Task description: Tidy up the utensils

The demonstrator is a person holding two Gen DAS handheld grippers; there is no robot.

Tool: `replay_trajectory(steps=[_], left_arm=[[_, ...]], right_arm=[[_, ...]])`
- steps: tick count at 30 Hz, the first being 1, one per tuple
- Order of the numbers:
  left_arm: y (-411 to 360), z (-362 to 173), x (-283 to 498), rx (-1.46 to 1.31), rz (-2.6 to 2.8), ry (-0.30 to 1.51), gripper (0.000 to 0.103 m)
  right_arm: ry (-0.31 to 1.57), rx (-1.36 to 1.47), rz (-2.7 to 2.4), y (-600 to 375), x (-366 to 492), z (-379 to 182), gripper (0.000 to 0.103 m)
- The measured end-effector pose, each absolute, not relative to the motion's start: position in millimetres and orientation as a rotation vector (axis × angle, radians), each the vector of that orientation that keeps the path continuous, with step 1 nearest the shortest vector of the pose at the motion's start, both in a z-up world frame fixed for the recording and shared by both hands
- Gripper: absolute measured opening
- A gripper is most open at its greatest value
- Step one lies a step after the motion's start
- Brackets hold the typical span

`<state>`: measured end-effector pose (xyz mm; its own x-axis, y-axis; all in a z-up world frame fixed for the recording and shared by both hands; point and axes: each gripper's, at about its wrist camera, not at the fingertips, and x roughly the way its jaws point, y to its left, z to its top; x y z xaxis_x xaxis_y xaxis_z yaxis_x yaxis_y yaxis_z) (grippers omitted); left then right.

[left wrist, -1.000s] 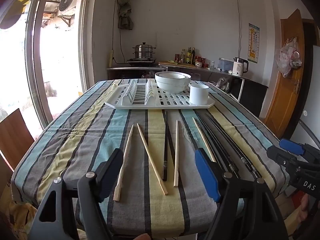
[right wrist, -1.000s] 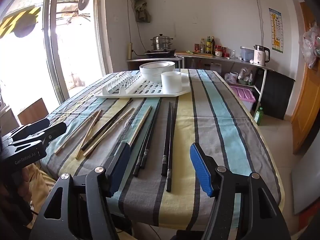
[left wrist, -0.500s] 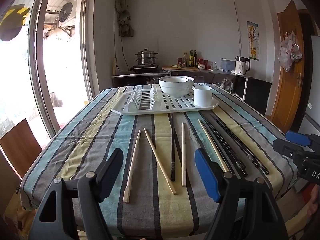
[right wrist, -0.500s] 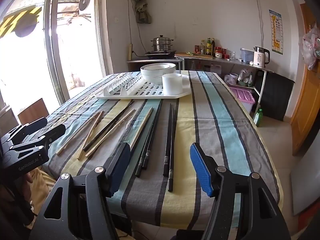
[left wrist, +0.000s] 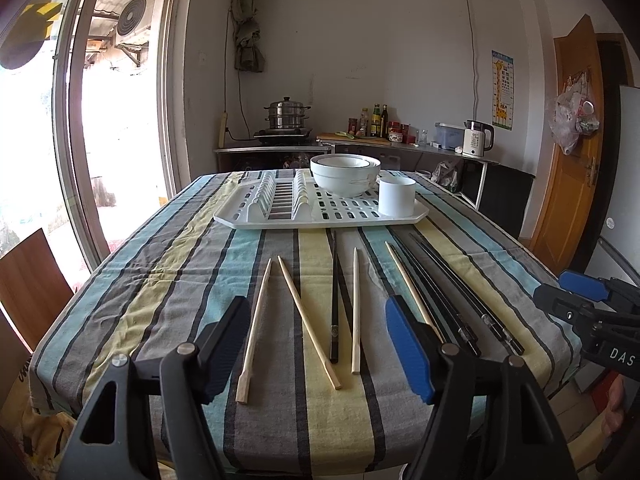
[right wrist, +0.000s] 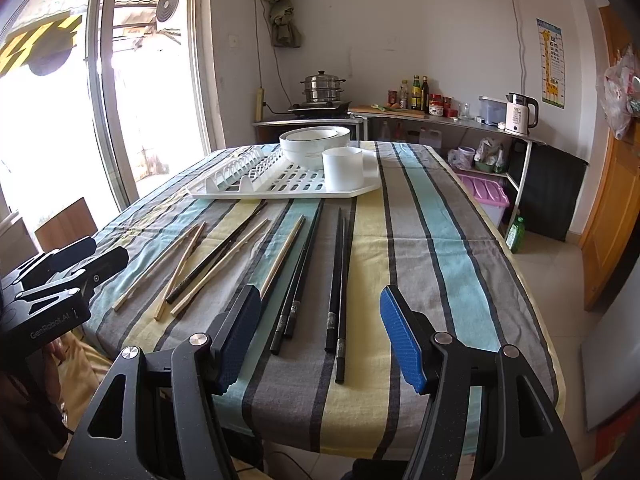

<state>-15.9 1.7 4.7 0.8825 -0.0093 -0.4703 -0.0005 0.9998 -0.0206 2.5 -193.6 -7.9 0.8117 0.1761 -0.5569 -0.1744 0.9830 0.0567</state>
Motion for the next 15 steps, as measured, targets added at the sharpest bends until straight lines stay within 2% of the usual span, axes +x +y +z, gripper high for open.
replay_trajectory(steps=[15], left_arm=[[-1.9,7.2,-19.4,-0.008,0.012,0.473,0.070]], right_arm=[[0.588,0.003,0.186,-194.1,1.6,-7.5,0.063]])
